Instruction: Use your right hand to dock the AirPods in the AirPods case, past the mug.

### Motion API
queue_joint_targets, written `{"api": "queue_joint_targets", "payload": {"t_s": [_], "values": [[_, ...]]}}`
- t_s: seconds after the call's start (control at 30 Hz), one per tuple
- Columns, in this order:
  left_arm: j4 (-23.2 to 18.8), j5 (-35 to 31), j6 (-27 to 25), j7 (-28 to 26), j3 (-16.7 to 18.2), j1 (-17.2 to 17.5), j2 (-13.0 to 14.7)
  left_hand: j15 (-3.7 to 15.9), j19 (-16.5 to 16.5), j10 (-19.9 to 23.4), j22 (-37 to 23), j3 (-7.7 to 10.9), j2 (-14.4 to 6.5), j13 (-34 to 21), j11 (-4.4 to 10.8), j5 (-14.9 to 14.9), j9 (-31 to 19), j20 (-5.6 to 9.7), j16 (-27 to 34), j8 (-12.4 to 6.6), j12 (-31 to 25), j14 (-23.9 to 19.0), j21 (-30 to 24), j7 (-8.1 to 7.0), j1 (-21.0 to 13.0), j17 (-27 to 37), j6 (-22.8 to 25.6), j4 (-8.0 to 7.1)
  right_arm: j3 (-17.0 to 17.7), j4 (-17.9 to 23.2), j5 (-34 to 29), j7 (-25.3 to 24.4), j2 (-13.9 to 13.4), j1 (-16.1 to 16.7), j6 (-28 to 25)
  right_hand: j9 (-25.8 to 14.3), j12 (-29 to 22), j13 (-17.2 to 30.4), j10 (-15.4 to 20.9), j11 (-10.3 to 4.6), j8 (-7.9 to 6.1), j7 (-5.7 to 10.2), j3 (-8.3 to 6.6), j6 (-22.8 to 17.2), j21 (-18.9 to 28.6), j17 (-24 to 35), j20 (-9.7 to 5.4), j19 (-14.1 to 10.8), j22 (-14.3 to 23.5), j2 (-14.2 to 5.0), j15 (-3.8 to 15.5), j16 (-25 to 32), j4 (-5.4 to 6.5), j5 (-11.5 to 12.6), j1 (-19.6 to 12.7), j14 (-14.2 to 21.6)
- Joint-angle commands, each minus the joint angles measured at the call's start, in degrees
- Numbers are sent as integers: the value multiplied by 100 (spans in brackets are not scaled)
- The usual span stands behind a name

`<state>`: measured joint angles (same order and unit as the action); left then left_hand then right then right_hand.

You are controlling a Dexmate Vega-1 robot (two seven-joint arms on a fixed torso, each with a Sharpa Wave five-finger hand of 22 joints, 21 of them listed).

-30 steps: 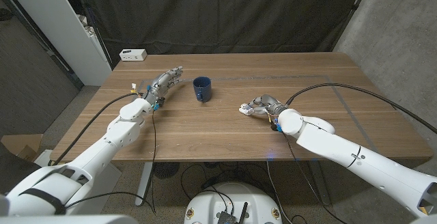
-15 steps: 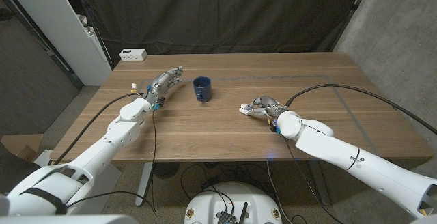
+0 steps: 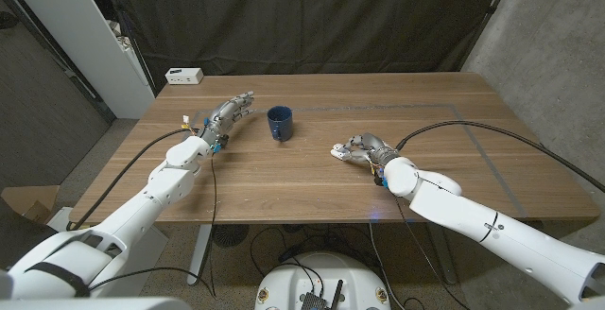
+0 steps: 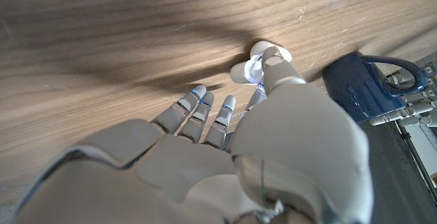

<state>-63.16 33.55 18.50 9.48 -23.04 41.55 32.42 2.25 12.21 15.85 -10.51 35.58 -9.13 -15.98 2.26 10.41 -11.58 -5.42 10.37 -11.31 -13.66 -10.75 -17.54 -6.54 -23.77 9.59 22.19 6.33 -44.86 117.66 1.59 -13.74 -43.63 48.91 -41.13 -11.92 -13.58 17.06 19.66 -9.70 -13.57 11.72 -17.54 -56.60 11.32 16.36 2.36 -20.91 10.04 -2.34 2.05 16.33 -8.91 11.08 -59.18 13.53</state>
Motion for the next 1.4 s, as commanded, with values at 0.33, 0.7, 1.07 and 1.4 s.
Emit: {"api": "queue_joint_targets", "payload": {"t_s": [0.33,0.7,1.07,1.4], "values": [[-91,-29,24,-21,-3,35,8,97,45,17,-35,17,15,5,-8,21,-17,2,-1,-2,-34,-40,35,19,28,20,-1,8,629,26,378,-195,-12,542,570,-24,-26,5,64,30,-17,-44,17,-57,38,20,-8,-65,6,-101,685,59,75,13,34,77],[-214,-56,-47,-115,-7,71,30,97,49,20,-36,11,27,7,-8,19,-16,3,0,-1,-36,-42,42,4,34,20,-6,11,718,-186,497,-258,60,614,819,-36,-17,-4,69,11,-3,-44,36,-54,39,31,-27,-78,7,-165,697,79,107,10,71,83],[-277,-65,-87,-161,-5,99,47,105,55,24,-36,-8,49,8,2,14,-16,5,2,3,-38,-42,47,-5,55,23,-15,6,826,-458,659,-352,198,685,1145,-46,-10,-10,74,14,17,-13,66,-38,38,48,-36,-88,7,-236,702,101,149,-3,140,85],[-297,-79,-124,-187,-15,94,50,107,56,21,-36,-20,60,10,8,11,-15,12,-1,4,-37,-33,55,-10,74,25,-21,0,855,-604,764,-381,275,707,1290,-51,-10,-11,84,0,29,19,76,-31,38,46,-35,-97,8,-252,702,116,126,-8,125,106]]}}
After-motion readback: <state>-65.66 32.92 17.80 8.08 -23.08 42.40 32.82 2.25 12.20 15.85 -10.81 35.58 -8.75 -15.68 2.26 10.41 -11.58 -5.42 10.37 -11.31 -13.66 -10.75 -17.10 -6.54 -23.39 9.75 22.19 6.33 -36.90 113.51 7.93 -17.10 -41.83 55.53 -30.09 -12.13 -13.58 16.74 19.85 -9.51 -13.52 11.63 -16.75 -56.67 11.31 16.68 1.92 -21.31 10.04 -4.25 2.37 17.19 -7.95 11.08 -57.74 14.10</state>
